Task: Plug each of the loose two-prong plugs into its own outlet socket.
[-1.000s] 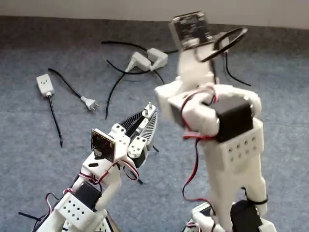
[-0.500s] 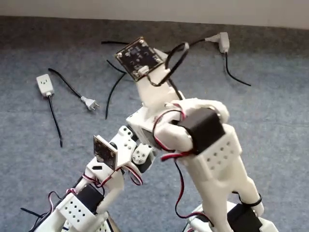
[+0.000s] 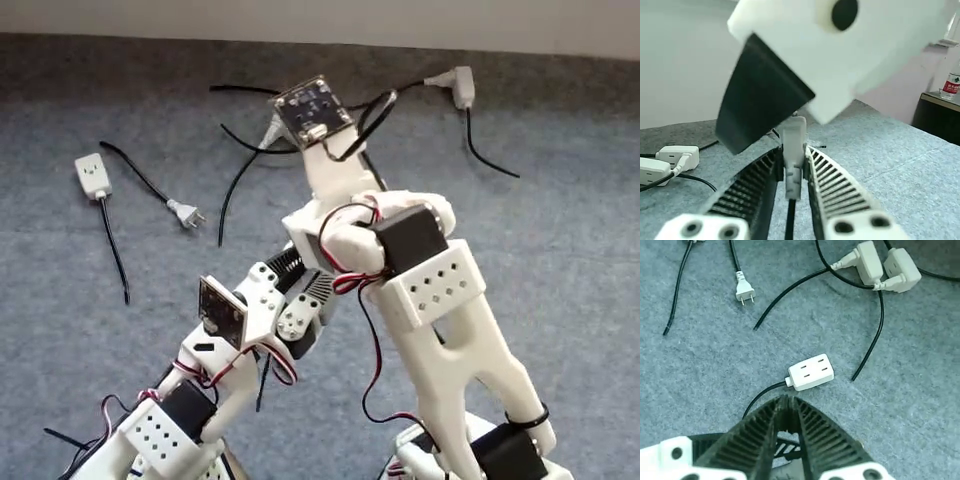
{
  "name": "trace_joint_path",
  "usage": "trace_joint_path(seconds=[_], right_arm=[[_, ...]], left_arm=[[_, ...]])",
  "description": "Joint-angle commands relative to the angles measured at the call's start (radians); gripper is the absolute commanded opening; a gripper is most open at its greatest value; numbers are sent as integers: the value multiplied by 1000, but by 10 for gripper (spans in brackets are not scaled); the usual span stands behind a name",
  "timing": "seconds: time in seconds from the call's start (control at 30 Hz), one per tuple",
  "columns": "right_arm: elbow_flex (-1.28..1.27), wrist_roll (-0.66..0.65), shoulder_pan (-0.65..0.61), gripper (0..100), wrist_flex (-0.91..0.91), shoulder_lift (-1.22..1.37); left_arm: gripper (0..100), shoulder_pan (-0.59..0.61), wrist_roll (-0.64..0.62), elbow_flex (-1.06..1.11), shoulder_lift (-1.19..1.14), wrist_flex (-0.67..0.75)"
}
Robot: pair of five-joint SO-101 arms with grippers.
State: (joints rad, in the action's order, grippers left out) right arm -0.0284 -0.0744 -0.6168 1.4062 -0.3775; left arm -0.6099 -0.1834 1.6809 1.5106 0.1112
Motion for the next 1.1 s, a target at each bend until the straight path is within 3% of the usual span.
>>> trace_joint_path(seconds=[0.0,0.37,0.8,1.07], right_arm=[[-4,-11,61,6,-10,-13],[-145,-5,79,6,-124,-13],[-151,-8,120,6,-166,-13],[203,-9,122,6,-68,-10]], left_arm=[[6,48,-8,-8,18,72],[6,48,-9,-10,18,190],[6,48,-9,-7,18,183],[6,30,-8,2,8,180]])
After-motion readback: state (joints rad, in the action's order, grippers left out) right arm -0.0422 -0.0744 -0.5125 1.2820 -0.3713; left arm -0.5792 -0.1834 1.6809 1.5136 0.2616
